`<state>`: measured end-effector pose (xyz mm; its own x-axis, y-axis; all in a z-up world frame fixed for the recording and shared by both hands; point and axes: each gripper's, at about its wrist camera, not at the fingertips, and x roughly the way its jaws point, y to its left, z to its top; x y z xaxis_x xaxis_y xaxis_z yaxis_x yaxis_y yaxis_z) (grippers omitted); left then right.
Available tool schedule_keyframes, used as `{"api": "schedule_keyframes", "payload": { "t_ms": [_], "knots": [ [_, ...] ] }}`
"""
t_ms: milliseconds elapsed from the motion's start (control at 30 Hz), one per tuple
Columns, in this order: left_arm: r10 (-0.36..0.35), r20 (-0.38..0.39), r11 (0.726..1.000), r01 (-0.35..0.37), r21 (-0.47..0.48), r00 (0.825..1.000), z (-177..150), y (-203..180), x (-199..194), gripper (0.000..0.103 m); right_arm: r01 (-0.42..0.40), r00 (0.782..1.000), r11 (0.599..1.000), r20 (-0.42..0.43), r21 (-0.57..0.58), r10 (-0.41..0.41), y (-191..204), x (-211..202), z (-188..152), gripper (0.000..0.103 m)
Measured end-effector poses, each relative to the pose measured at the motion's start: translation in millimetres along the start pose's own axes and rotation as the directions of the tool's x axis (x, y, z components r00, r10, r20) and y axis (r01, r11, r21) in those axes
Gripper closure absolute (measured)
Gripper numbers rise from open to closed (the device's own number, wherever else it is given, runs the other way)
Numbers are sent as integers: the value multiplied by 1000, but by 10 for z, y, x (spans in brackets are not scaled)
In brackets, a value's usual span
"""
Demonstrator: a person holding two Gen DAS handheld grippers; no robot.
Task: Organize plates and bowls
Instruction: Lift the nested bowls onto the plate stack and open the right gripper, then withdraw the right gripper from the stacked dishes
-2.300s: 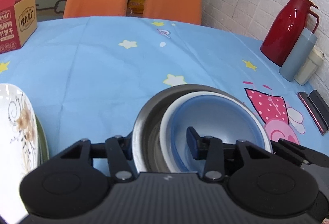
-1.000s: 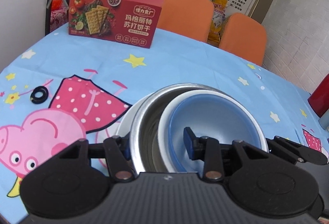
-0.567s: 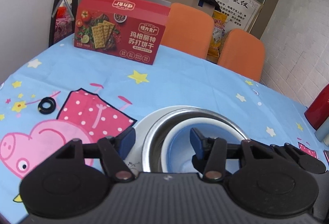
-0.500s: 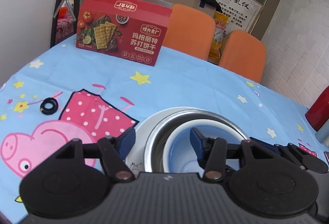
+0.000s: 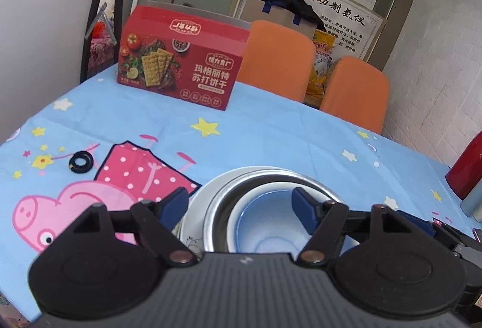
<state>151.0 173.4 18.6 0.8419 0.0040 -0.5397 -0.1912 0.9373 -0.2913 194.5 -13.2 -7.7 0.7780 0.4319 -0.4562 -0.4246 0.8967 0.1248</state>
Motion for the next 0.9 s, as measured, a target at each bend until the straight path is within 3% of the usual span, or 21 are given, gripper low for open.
{"api": "schedule_keyframes", "payload": {
  "t_ms": [300,533,900],
  "knots": [
    [-10,44,1000,10,-13,999,-69,-245,-191,25,74,997,993,21,89,-76,-385,-211,-69,0],
    [4,68,998,-8,61,998,-214,-567,-315,25,135,990,977,26,164,-142,-638,-460,-137,0],
    [-69,50,995,65,77,996,-566,-831,-565,25,226,970,953,47,201,-240,-731,-927,-320,0]
  ]
}}
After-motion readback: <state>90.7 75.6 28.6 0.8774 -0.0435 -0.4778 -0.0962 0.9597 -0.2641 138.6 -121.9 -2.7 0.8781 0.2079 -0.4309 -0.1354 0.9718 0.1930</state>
